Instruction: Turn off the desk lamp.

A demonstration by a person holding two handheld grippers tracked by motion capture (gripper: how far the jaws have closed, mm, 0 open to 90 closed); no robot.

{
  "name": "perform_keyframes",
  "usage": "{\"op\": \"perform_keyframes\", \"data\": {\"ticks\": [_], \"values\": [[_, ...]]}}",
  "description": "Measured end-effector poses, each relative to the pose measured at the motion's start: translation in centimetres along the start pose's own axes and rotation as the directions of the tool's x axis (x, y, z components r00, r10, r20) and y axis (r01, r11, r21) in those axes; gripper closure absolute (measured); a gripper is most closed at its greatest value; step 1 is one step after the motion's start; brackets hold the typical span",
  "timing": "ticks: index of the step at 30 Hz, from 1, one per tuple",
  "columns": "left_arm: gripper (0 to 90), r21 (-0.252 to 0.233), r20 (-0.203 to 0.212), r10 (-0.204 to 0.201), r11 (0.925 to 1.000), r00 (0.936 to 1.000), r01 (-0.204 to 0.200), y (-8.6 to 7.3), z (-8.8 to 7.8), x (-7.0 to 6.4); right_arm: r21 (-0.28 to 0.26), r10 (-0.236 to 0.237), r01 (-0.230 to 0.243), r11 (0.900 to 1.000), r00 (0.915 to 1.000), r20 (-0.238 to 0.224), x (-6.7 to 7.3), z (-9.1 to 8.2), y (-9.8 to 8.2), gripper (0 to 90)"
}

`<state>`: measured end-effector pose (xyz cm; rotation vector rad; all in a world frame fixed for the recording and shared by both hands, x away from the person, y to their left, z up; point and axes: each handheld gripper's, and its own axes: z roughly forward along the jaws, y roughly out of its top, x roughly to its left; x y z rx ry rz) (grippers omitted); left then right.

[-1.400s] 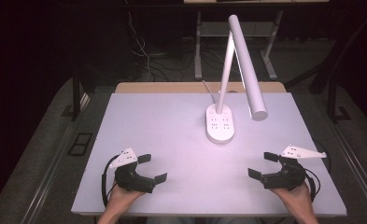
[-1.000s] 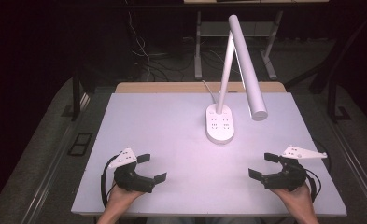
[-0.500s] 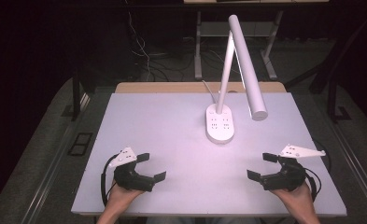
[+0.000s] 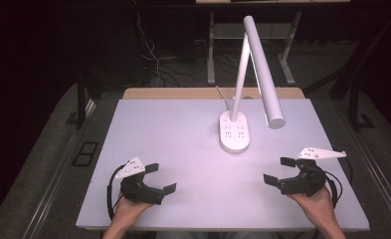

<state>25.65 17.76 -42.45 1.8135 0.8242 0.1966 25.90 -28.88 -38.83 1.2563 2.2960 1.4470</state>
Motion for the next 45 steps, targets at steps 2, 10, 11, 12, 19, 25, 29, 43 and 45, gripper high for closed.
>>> {"op": "perform_keyframes", "data": {"ticks": [2, 10, 11, 12, 19, 25, 29, 43, 45], "values": [[0.0, -0.003, -0.001, 0.001, 1.0, 1.0, -0.001, 0.0, 0.0, 0.0, 0.004, -0.001, 0.001, 1.0, 1.0, -0.003, -0.2, 0.1, 0.1, 0.6], [0.0, -0.001, -0.001, 0.0, 1.0, 1.0, 0.0, 0.0, 0.0, 0.0, 0.02, 0.006, -0.006, 1.0, 0.9999, -0.011, -0.7, 0.4, 0.9, 0.6], [0.0, -0.002, -0.001, 0.001, 1.0, 1.0, -0.001, 0.0, 0.0, 0.0, 0.022, 0.001, -0.001, 1.0, 0.9999, -0.011, -0.8, 0.4, 1.1, 0.6], [0.0, -0.002, -0.001, 0.001, 1.0, 1.0, -0.001, 0.0, 0.0, 0.0, 0.025, 0.004, -0.004, 1.0, 0.9999, -0.011, -0.8, 0.4, 1.3, 0.6], [0.0, -0.016, -0.009, 0.0, 0.9999, 1.0, 0.0, 0.1, -0.3, 0.1, 0.047, -0.007, 0.008, 0.999, 0.9998, -0.016, -0.9, 0.9, 2.5, 0.6], [0.0, -0.021, -0.009, -0.005, 0.9998, 0.9999, 0.005, 0.1, -0.3, 0.2, 0.063, -0.018, 0.019, 0.998, 0.9996, -0.024, -0.8, 1.4, 3.5, 0.6], [0.0, -0.019, -0.004, 0.004, 0.9998, 1.0, -0.004, 0.1, -0.3, 0.1, 0.065, -0.025, 0.027, 0.998, 0.9993, -0.028, -0.7, 1.7, 4.1, 0.6], [0.0, -0.021, -0.005, 0.002, 0.9998, 1.0, -0.002, 0.1, -0.4, 0.1, 0.101, -0.058, 0.062, 0.993, 0.9976, -0.039, -0.7, 3.4, 6.8, 0.6], [0.0, -0.023, -0.008, 0.0, 0.9997, 1.0, 0.0, 0.0, -0.5, 0.2, 0.105, -0.057, 0.061, 0.993, 0.9976, -0.039, -0.7, 3.7, 7.1, 0.6]]}}
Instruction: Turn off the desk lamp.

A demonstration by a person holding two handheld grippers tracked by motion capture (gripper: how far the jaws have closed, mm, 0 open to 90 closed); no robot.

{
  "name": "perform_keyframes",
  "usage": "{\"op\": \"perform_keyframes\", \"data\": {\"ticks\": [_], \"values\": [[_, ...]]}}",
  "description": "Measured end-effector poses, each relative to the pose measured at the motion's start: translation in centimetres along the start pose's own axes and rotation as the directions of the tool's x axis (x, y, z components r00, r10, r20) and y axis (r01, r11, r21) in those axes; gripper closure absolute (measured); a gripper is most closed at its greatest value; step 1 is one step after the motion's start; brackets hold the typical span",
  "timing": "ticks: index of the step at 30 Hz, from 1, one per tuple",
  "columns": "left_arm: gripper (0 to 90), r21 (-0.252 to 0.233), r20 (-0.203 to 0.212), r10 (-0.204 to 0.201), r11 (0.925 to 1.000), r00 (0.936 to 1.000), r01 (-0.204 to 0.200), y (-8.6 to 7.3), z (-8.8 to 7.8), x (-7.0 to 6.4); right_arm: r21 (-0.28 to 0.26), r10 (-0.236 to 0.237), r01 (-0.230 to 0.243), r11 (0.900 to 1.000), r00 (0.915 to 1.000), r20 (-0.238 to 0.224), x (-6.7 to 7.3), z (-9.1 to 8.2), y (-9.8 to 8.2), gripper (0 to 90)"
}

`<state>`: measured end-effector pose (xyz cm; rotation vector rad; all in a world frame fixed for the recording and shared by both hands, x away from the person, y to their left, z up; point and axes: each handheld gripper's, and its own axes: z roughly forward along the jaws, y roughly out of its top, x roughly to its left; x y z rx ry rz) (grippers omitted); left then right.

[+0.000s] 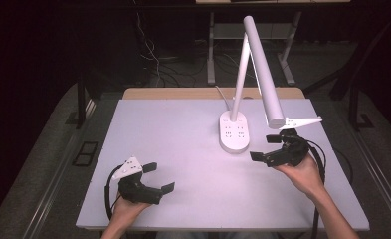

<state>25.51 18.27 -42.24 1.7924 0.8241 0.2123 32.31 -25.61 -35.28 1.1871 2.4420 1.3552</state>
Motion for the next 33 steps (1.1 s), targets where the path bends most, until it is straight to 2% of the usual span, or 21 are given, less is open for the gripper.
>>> {"op": "perform_keyframes", "data": {"ticks": [10, 20, 33], "values": [[0.0, 0.0, 0.007, 0.002, 1.0, 1.0, -0.002, 0.0, 0.1, -0.2, 0.011, -0.029, 0.029, 1.0, 0.9995, 0.011, -0.5, 1.2, 1.8, 0.6], [0.0, 0.001, 0.005, 0.001, 1.0, 1.0, -0.001, 0.0, 0.1, -0.1, 0.029, -0.036, 0.035, 0.999, 0.9993, 0.013, -1.4, 2.6, 3.5, 0.6], [0.0, 0.004, 0.009, 0.002, 1.0, 1.0, -0.002, 0.0, 0.1, -0.1, 0.05, -0.012, 0.011, 0.999, 0.9996, 0.026, -3.3, 4.1, 5.1, 0.6]]}}
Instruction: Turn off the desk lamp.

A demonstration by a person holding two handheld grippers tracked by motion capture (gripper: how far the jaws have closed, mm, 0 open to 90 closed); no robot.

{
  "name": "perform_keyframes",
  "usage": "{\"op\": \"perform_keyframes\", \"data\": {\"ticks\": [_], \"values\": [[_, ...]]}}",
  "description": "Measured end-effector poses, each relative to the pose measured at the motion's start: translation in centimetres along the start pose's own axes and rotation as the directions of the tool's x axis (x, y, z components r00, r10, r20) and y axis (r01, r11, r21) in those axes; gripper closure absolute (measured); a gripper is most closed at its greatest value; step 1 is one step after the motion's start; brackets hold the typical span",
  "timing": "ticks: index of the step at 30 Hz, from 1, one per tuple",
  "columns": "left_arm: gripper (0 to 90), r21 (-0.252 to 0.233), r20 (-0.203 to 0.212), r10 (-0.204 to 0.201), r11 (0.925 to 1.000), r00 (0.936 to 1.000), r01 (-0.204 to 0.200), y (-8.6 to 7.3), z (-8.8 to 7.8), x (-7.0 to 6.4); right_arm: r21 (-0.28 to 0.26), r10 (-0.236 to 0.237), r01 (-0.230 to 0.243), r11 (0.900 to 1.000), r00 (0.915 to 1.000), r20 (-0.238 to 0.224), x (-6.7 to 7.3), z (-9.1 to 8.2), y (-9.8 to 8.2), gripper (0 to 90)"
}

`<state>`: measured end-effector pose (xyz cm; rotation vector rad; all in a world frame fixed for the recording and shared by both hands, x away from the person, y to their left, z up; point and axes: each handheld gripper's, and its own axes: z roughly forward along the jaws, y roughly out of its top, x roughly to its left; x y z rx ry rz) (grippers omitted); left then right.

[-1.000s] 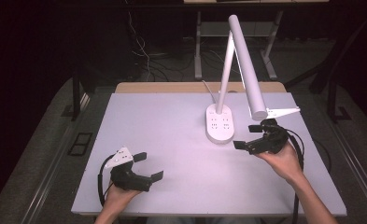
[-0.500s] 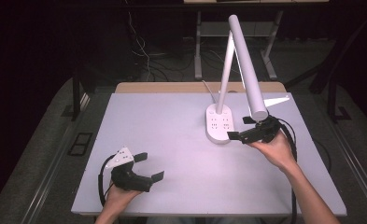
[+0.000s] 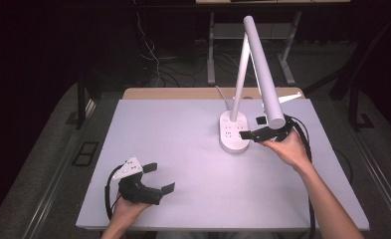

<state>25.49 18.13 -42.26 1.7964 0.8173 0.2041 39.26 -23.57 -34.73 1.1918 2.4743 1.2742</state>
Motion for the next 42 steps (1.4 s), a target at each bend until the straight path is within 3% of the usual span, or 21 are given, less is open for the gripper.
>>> {"op": "perform_keyframes", "data": {"ticks": [5, 6, 11, 13, 15, 28, 40, 42], "values": [[0.0, 0.002, 0.002, 0.002, 1.0, 1.0, -0.002, 0.0, 0.0, 0.0, 0.011, 0.005, -0.005, 1.0, 1.0, 0.006, -0.6, 0.4, 0.5, 0.6], [0.0, 0.001, 0.003, 0.001, 1.0, 1.0, -0.001, 0.0, 0.0, 0.0, 0.014, -0.003, 0.003, 1.0, 1.0, 0.007, -1.0, 0.6, 0.7, 7.0], [0.0, 0.001, 0.003, 0.002, 1.0, 1.0, -0.002, 0.0, 0.0, 0.0, 0.016, 0.006, -0.006, 1.0, 0.9998, 0.02, -2.0, 1.0, 1.3, 7.7], [0.0, 0.0, 0.002, 0.0, 1.0, 1.0, 0.0, 0.0, 0.0, 0.1, 0.009, 0.008, -0.008, 1.0, 0.9999, 0.011, -2.6, 1.1, 1.6, 15.3], [0.0, 0.0, 0.002, 0.0, 1.0, 1.0, 0.0, 0.0, 0.0, 0.1, 0.003, 0.012, -0.012, 1.0, 0.9999, 0.008, -2.8, 1.1, 1.8, 15.2], [0.0, -0.003, -0.001, 0.0, 1.0, 1.0, 0.0, 0.0, -0.2, 0.2, 0.024, 0.043, -0.044, 0.999, 0.9983, 0.04, -5.2, 3.2, 2.5, 56.4], [0.0, -0.007, 0.001, 0.002, 1.0, 1.0, -0.002, 0.1, -0.2, 0.2, 0.031, 0.07, -0.07, 0.997, 0.9976, 0.004, -7.3, 5.5, 1.6, 89.5], [0.0, -0.008, 0.0, 0.001, 1.0, 1.0, -0.001, 0.1, -0.3, 0.2, 0.024, 0.079, -0.079, 0.997, 0.9969, 0.003, -7.8, 5.7, 1.4, 89.9]]}}
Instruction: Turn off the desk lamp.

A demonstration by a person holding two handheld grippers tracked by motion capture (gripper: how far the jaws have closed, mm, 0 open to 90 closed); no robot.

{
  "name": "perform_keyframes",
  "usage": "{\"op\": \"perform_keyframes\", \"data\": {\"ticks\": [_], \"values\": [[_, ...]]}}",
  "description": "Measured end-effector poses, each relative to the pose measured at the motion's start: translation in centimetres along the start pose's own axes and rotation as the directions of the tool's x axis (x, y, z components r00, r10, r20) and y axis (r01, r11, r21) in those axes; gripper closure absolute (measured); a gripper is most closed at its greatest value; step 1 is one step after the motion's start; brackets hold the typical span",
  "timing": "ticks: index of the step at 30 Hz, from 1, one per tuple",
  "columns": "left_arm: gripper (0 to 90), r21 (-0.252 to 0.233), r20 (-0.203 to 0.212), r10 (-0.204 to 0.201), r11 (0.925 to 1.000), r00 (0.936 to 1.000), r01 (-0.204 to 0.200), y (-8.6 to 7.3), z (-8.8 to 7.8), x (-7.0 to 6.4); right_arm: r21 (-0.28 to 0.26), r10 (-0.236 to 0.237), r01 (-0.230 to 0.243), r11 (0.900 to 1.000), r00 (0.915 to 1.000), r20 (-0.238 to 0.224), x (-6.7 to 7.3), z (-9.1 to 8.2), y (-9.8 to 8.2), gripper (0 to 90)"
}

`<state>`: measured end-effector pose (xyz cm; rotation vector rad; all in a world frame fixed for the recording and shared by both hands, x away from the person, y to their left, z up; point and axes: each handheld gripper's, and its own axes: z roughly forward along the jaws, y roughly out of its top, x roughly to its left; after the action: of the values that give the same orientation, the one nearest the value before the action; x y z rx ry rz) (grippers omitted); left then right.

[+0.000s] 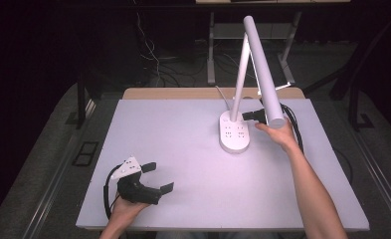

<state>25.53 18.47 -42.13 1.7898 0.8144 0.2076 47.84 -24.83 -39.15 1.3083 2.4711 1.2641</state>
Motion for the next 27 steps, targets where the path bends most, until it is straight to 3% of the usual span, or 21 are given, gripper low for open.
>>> {"op": "perform_keyframes", "data": {"ticks": [9, 21, 27], "values": [[0.0, 0.001, -0.002, 0.001, 1.0, 1.0, -0.001, 0.0, 0.0, 0.1, -0.007, 0.046, -0.046, 0.999, 0.9974, 0.056, -1.4, 1.0, -0.3, 90.0], [0.0, 0.003, 0.0, 0.005, 1.0, 1.0, -0.005, 0.0, -0.1, 0.1, -0.02, 0.101, -0.1, 0.995, 0.9942, 0.038, -2.0, 2.7, -0.6, 90.0], [0.0, -0.001, -0.002, 0.0, 1.0, 1.0, 0.0, 0.0, -0.2, 0.1, -0.008, 0.088, -0.088, 0.996, 0.9948, 0.05, -1.8, 3.6, -0.6, 90.0]]}}
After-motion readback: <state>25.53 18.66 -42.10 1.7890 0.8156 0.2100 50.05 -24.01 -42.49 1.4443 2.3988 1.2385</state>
